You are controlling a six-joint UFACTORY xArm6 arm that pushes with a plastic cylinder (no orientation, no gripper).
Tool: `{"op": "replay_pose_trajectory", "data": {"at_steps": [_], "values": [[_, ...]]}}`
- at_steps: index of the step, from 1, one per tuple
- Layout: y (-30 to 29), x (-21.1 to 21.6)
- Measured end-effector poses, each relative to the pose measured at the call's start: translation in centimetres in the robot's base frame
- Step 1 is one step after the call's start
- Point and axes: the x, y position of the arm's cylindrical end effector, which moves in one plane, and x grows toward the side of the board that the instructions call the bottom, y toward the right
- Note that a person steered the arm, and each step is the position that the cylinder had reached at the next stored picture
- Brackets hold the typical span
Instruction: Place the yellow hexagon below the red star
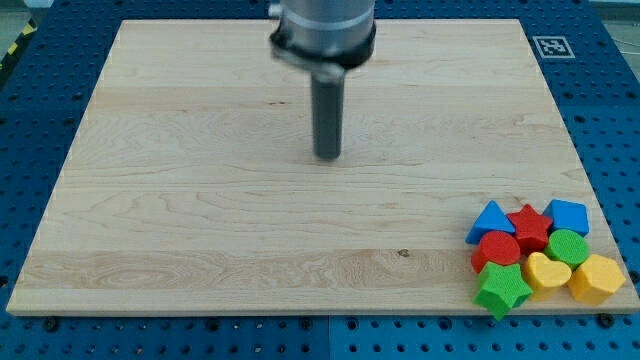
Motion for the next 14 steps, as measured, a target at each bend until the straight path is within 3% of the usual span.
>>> {"op": "replay_pose_trajectory", "data": {"at_steps": [2, 3, 4, 5, 6, 14], "values": [[25.8, 2.4], [32.8, 5.5], [32.9, 7.4], [32.8, 16.6], [32.0, 19.7], [24.0, 19.7]]}}
